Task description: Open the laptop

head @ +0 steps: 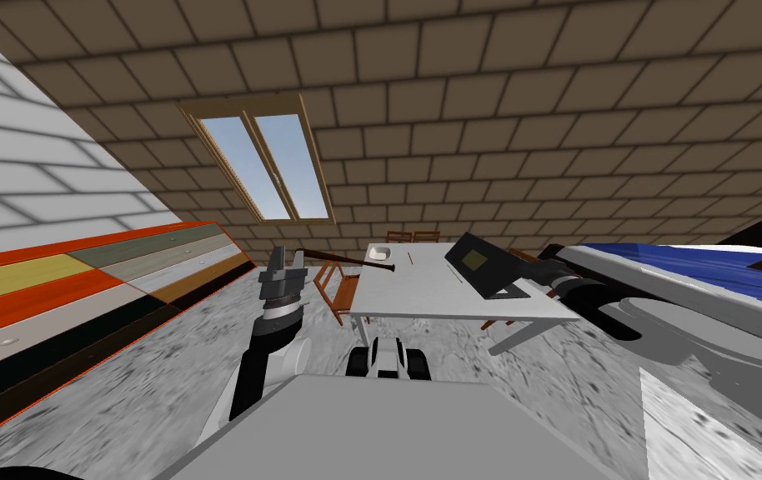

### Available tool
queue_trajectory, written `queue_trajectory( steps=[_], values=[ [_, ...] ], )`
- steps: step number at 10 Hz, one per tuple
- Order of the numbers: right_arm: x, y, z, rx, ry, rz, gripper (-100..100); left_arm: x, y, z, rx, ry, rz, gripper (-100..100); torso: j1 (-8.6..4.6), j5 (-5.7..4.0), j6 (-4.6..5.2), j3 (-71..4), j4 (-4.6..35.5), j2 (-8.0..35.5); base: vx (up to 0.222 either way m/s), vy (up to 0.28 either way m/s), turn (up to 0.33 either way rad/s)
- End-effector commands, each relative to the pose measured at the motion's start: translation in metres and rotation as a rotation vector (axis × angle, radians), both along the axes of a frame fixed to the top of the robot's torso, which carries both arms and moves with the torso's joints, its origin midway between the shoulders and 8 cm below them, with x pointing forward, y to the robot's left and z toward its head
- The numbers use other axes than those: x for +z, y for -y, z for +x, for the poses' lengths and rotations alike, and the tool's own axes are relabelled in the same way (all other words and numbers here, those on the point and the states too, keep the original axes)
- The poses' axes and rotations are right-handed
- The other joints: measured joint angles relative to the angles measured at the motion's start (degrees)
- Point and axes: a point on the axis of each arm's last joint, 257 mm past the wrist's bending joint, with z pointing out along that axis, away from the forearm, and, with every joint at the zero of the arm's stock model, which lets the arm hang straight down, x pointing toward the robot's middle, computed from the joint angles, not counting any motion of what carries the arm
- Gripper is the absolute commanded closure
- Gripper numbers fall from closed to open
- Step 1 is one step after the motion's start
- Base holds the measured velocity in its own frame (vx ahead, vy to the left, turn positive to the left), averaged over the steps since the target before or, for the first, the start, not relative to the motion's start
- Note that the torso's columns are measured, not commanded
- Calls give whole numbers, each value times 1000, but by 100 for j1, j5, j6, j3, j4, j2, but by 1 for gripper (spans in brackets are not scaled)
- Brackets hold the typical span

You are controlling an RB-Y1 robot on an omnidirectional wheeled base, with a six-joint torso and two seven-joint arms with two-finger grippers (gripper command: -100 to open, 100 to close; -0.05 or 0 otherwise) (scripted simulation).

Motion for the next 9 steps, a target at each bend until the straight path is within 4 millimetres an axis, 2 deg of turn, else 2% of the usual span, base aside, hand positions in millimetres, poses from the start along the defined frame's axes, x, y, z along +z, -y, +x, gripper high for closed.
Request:
queue_trajectory(
  steps=[1,6,7,8,9],
  values=[
    [-4,4,-2,-2,-5,88,100,0,0,0,0,0,0,0,7,2,0,1,1,3,4,-96,14],
    [-11,12,-7,-13,-12,241,100,0,0,0,0,0,0,0,25,8,-1,1,0,1,6,-72,13],
    [-10,11,-7,-12,-11,219,100,0,0,0,0,0,0,0,23,7,-1,3,1,5,0,-29,5],
    [-13,6,-5,-2,-26,167,-100,0,0,0,0,0,0,0,33,9,0,4,2,7,-32,-55,102],
    [-14,4,-4,1,-32,142,-100,0,0,0,0,0,0,0,22,8,-4,8,4,14,-54,-78,110]
  ],
)
